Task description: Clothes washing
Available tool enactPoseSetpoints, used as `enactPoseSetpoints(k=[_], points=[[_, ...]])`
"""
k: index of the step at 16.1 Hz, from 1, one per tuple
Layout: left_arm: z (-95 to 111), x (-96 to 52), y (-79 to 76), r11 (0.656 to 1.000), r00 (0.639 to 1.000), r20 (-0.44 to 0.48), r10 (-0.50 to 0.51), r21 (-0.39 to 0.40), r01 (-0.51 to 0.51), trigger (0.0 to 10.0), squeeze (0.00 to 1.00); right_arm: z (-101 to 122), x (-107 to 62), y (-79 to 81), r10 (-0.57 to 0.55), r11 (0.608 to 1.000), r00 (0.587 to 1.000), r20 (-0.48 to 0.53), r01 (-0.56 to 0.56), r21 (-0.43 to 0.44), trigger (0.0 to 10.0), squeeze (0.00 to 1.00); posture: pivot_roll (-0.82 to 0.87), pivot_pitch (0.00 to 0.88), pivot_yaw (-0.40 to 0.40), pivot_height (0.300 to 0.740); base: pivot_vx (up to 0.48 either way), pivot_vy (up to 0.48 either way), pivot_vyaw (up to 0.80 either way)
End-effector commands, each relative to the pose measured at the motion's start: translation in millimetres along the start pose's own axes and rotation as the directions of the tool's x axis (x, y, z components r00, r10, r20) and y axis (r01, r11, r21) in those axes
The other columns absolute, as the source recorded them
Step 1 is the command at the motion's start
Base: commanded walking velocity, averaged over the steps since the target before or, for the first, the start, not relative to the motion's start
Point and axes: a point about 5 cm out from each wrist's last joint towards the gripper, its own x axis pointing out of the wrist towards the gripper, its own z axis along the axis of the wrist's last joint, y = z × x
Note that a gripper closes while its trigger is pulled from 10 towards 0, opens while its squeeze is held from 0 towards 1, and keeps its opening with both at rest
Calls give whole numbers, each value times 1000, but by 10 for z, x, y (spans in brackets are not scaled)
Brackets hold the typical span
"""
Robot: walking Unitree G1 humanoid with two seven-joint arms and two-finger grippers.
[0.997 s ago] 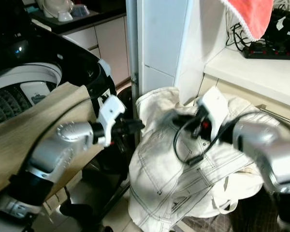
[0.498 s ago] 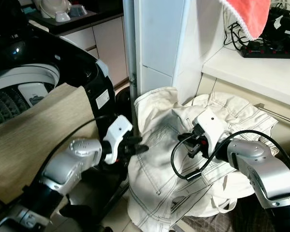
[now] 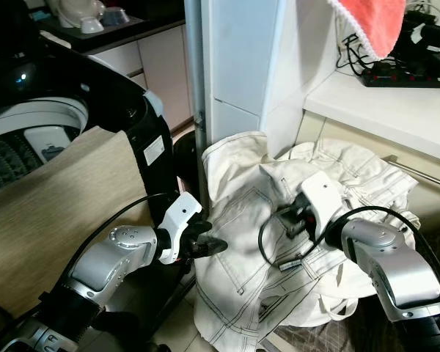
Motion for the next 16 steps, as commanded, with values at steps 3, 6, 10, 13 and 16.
enactPoseSetpoints(k=[3,6,10,13,16], points=[[-51,22,1,1000,1000,-28,4,22,-4,10000,1000,86,-95,-67,-13,999,999,49,11,33,10000,1000,-96,0,62,740,0,0,0],[-80,51,-29,1000,999,-37,-24,15,24,10000,1000,57,-176,15,70,998,997,21,-70,-5,10000,1000,-102,0,63,740,0,0,0],[-131,120,-107,994,996,-26,-83,-79,81,10000,1000,-37,-217,143,162,984,985,-60,-166,-67,10000,0,-106,0,64,740,0,0,0],[-214,212,-130,995,996,-55,-70,-74,66,10000,0,-62,-208,195,181,979,980,-78,-188,-82,10000,0,-109,0,69,740,0,0,0],[-196,244,-67,996,999,-36,-12,-92,8,1882,0,-52,-224,199,191,976,979,-78,-197,-89,10000,0,-109,0,74,740,0,0,0]])
